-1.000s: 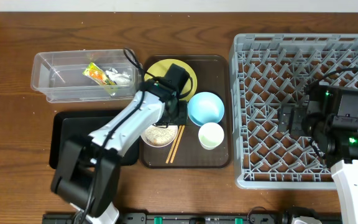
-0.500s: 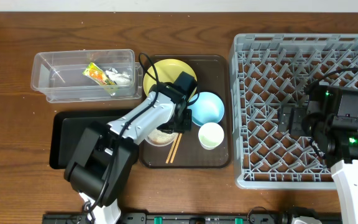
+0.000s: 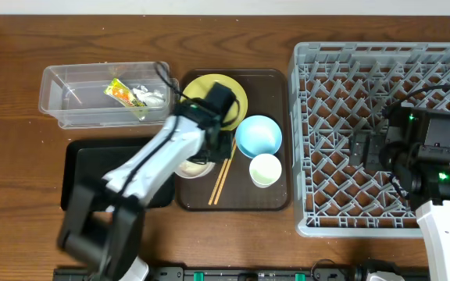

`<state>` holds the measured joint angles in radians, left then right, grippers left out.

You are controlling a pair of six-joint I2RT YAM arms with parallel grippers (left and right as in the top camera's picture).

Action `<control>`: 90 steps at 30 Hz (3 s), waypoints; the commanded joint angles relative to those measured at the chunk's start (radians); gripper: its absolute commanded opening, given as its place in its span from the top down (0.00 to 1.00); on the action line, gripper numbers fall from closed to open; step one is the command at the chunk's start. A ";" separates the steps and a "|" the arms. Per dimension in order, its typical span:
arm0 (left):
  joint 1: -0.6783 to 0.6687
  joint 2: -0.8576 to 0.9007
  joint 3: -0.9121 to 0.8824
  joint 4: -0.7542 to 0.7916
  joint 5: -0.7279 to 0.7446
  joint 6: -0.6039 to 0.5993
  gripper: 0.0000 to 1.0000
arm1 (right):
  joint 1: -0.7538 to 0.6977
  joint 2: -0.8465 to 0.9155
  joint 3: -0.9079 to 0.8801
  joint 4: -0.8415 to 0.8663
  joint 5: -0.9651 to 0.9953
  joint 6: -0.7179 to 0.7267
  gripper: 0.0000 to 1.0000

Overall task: Sort waste into correct bins and load items into the dishwasher rack
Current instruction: 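Grasp the rim of the white rice bowl with the left gripper, then tip the bowl over the black tray to dump the rice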

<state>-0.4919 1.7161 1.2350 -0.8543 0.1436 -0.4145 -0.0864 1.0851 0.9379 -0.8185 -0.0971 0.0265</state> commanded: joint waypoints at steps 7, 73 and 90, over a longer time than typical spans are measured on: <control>0.188 -0.191 0.011 -0.089 0.167 0.136 0.94 | 0.028 -0.007 0.024 -0.001 0.003 0.010 0.01; 1.104 0.010 -0.343 -0.070 1.429 0.180 0.94 | 0.028 -0.007 0.024 -0.005 0.003 0.010 0.01; 1.104 0.008 -0.343 0.134 1.429 0.382 0.94 | 0.028 -0.007 0.024 -0.005 0.003 0.010 0.01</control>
<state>0.6071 1.7218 0.8936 -0.7242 1.5467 -0.0483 -0.0864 1.0851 0.9379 -0.8223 -0.0971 0.0265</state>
